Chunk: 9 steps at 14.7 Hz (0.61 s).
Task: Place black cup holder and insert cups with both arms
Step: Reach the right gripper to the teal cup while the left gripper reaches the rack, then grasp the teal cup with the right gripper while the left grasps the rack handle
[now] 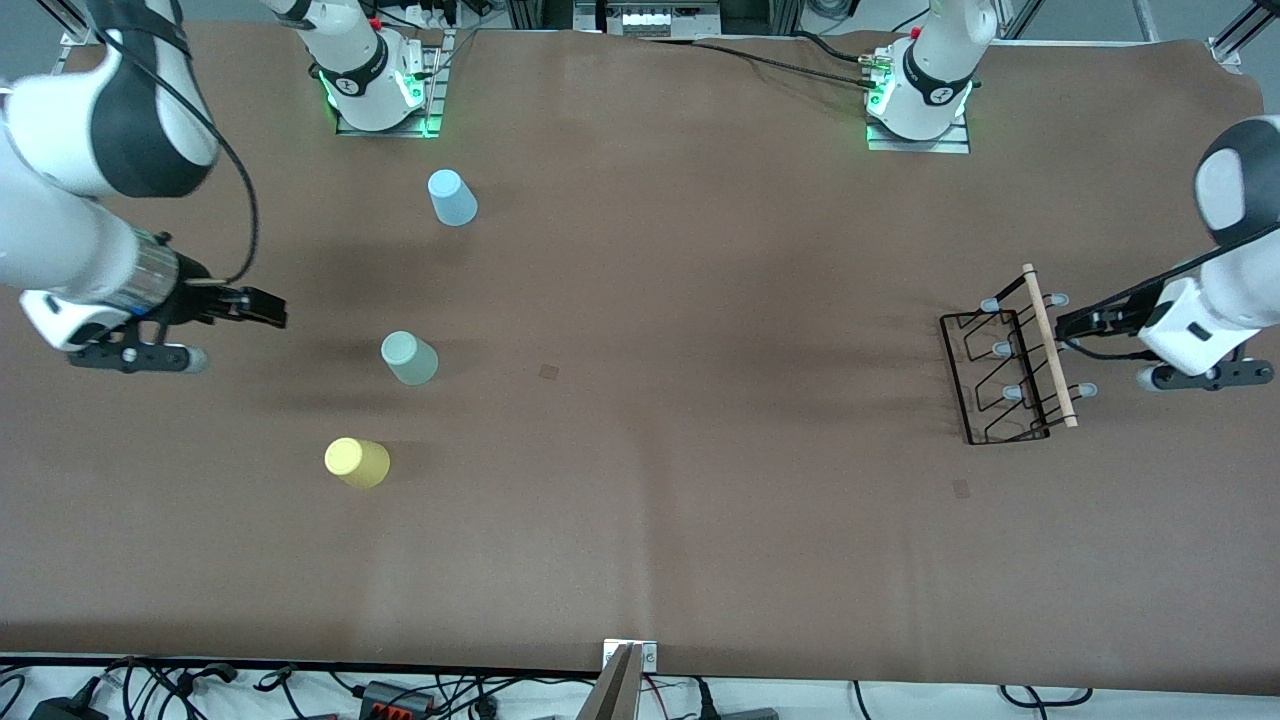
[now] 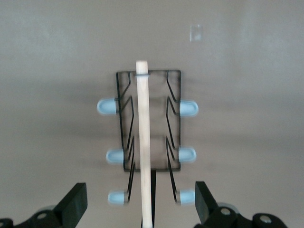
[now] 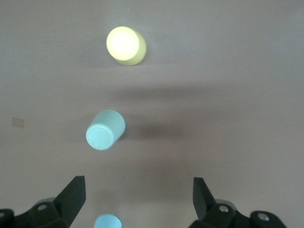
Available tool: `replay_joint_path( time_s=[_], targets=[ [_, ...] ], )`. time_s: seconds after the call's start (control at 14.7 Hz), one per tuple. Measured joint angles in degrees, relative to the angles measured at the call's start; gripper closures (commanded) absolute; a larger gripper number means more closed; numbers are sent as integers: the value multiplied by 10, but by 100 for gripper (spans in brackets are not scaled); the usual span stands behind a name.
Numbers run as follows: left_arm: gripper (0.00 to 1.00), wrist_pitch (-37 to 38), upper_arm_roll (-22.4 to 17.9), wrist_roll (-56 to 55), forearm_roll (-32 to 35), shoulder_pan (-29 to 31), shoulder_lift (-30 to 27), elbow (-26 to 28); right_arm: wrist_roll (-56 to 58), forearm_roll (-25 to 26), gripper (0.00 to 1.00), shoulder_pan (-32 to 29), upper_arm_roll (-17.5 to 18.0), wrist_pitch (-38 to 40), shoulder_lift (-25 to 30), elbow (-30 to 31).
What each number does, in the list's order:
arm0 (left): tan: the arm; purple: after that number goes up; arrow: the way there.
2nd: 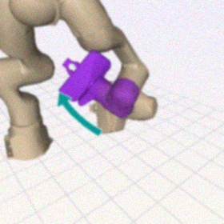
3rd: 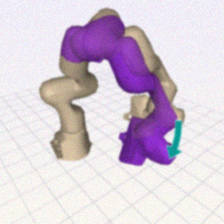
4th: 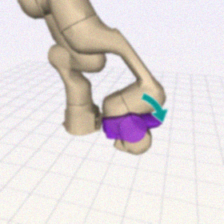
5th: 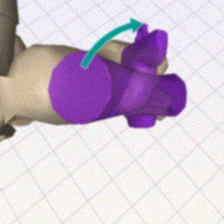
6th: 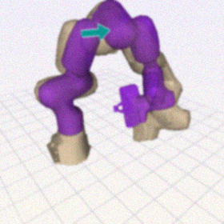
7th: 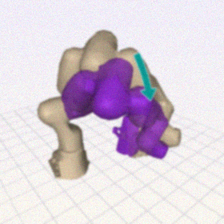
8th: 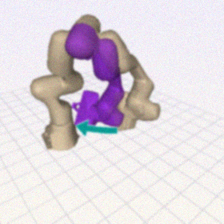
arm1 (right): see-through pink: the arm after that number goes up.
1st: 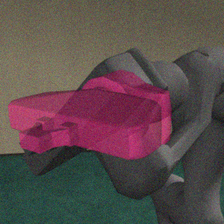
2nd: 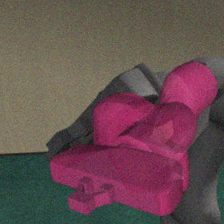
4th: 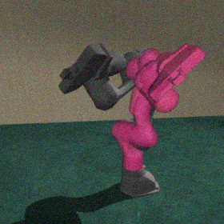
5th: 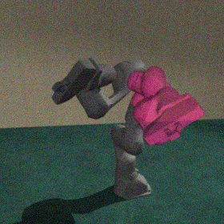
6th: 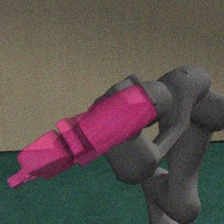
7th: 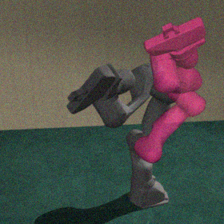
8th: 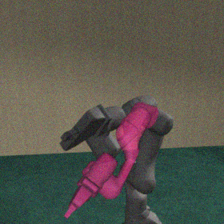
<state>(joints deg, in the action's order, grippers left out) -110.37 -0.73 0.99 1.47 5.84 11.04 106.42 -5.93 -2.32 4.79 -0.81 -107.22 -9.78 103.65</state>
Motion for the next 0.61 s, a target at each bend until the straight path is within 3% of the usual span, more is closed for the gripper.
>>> replay_joint_path(
  time_s=[0.34,0.61],
  targets=[
    [4,-162,0,9,0,0,3,103,-45,-24,0,39,9,-207,-4,154],
    [52,-190,0,30,0,4,3,130,-67,-24,0,74,13,-288,-34,189]
  ],
)
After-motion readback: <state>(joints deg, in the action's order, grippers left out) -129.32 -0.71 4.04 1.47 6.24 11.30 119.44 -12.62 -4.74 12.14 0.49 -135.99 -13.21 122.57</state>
